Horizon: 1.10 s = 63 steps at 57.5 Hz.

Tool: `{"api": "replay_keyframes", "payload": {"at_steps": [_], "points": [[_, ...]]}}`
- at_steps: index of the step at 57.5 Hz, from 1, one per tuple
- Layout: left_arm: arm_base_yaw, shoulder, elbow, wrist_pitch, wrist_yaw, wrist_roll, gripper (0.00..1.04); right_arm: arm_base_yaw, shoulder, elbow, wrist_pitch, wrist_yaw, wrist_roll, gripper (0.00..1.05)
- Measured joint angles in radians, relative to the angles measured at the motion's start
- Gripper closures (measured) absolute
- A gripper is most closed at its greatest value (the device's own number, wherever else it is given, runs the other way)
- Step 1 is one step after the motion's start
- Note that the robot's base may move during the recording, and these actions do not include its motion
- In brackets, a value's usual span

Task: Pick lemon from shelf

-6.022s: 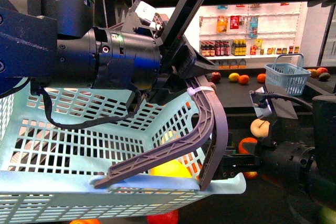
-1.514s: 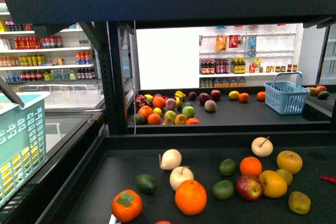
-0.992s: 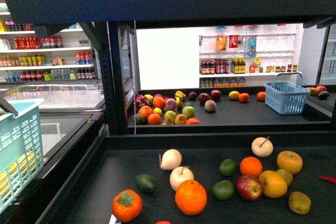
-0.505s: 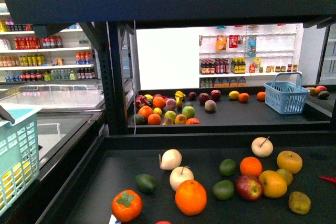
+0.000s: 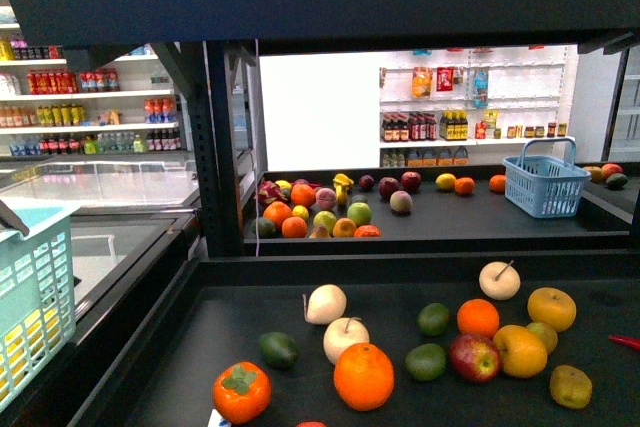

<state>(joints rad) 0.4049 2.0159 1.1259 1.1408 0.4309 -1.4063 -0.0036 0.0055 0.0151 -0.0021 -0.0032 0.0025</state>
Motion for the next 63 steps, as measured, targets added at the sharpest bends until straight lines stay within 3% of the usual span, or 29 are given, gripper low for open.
{"api": "replay_keyframes", "payload": {"at_steps": [21, 30, 39, 59, 63], "points": [[-0.006, -0.209, -0.033, -0.368, -0.048, 0.229, 0.08, 0.000, 0.000, 0.000, 0.000, 0.000, 0.000, 0.02], [-0.011, -0.364, -0.040, -0.767, -0.206, 0.496, 0.08, 0.000, 0.000, 0.000, 0.000, 0.000, 0.000, 0.02], [-0.026, -0.545, -0.103, -0.956, -0.310, 0.733, 0.08, 0.000, 0.000, 0.000, 0.000, 0.000, 0.000, 0.02], [-0.164, -1.011, -0.313, -1.117, -0.424, 1.048, 0.08, 0.000, 0.000, 0.000, 0.000, 0.000, 0.000, 0.02], [-0.190, -1.120, -0.421, -0.999, -0.306, 1.176, 0.20, 0.000, 0.000, 0.000, 0.000, 0.000, 0.000, 0.02]]}}
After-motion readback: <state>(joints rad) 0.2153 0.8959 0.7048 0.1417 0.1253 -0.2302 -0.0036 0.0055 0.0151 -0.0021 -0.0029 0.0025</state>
